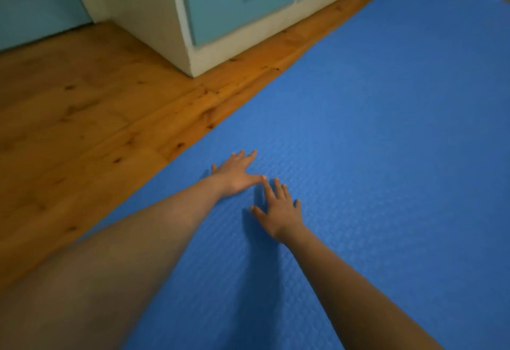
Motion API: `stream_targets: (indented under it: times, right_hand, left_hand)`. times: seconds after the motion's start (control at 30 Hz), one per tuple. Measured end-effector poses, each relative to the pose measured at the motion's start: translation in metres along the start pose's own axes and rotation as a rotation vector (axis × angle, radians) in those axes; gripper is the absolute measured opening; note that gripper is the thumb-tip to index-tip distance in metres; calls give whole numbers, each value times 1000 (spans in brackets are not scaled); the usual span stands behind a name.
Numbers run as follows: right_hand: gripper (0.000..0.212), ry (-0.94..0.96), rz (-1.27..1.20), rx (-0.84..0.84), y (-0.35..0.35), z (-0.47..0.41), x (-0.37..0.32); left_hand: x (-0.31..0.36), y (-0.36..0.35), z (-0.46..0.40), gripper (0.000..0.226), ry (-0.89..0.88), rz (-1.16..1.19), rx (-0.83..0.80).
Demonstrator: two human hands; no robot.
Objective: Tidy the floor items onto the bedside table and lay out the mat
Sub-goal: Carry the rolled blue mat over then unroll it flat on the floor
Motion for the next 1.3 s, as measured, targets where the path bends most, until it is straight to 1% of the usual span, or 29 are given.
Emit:
stream_targets:
  times: [0.17,0.27,0.33,0.4,0.47,0.53,0.67,0.77,0.87,1.07,1.17,1.3]
  right_hand:
    - [72,34,64,-31,-19,-28,-79]
    - [79,20,104,-32,-29,-37,-106]
    - [91,-6,140,-44,-37,-43,-118]
    - [101,-32,183,-50,-42,-44,-118]
    - [105,-43,210,-50,-45,-46,-118]
    - [106,-47,210,-49,-46,-49,-120]
    - [106,-50,201,-45,-45,-51,-123]
    - [106,-48,177,-31,-42,-54,-125]
    - [106,-47,165,-17,-40,-59,-130]
    - [106,-33,146,-8,-36,-72,-145]
    - [107,-12,136,-6,-35,-82,-164]
    - [107,31,112,1,-36,-104,-202]
  left_hand:
    - [-81,33,5,79,79,37,28]
    - [-127,44,3,79,126,52,40]
    - [-162,53,4,81,205,44,88]
    - [-183,63,9,81,310,39,190]
    - [-193,72,12,76,377,70,265]
    - [-199,76,6,73,401,111,245]
    - [-201,72,-7,67,351,341,131]
    - [-193,77,-9,56,262,452,186]
    - [-193,88,-10,47,217,547,237]
    - [-198,108,-14,29,151,573,263]
    - [-212,124,-17,31,149,557,265]
    - [-245,153,-21,31,160,571,310]
Point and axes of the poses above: each hand's wrist, its own z-axis away from the middle knuckle, its own y-axis out of the back of the hand, x = y × z, the point moved 10 cm from there along -z, towards the middle knuckle, and after that the axes turned 9 degrees about z, right-handed, at the moved point
